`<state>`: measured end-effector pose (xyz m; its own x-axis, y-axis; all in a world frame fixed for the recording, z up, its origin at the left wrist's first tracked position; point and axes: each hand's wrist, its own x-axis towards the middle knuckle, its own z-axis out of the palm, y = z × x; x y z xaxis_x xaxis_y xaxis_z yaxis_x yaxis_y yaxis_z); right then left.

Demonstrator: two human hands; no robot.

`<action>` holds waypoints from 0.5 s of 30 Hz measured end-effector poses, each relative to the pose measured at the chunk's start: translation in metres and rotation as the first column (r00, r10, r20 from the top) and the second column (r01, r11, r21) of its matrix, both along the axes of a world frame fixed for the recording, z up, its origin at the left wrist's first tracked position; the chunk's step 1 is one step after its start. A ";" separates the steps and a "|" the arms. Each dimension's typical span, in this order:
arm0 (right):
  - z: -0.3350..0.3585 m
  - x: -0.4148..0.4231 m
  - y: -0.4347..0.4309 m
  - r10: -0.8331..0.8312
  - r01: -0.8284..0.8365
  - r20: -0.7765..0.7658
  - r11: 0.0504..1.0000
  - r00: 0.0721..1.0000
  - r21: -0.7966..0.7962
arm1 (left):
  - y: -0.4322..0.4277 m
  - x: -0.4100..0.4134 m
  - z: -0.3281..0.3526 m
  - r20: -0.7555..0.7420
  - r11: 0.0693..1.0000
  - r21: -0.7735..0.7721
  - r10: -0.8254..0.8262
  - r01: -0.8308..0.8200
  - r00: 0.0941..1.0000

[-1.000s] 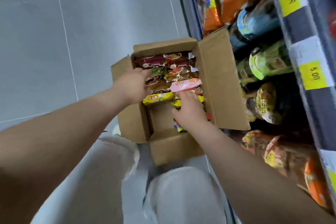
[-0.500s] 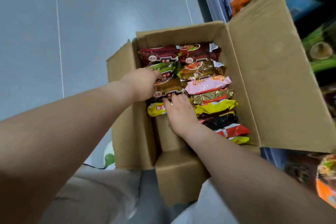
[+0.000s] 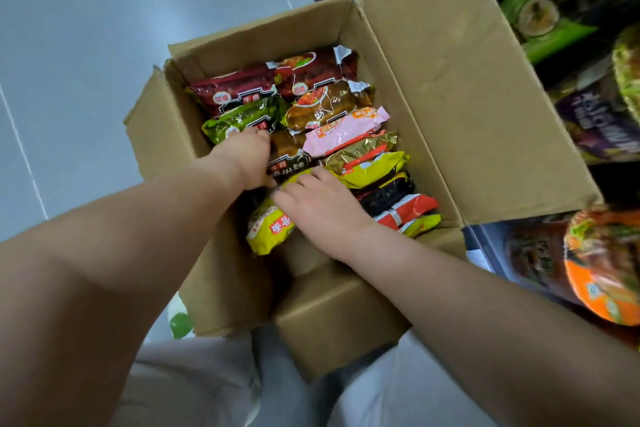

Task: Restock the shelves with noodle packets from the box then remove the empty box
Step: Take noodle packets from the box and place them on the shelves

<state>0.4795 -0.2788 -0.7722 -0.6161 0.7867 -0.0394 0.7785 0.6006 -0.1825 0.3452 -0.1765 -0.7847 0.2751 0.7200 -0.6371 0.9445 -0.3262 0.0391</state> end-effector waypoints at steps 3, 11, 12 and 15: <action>0.002 0.014 -0.007 0.014 -0.013 -0.067 1.000 0.998 0.012 | -0.004 0.006 -0.014 -0.042 0.999 0.002 0.043 -0.043 0.998; 0.027 0.030 -0.003 -0.097 0.094 -0.061 0.994 0.993 -0.046 | 0.009 0.011 0.009 -0.079 0.998 -0.053 0.021 -0.025 0.997; 0.037 0.029 -0.002 -0.128 0.124 -0.047 0.989 0.991 -0.076 | 0.012 0.010 0.020 -0.077 0.998 -0.051 0.017 -0.021 0.997; 0.090 0.026 0.003 -0.248 0.240 -0.022 0.952 0.968 -0.192 | 0.014 0.006 0.075 -0.055 0.999 -0.032 0.033 -0.035 0.998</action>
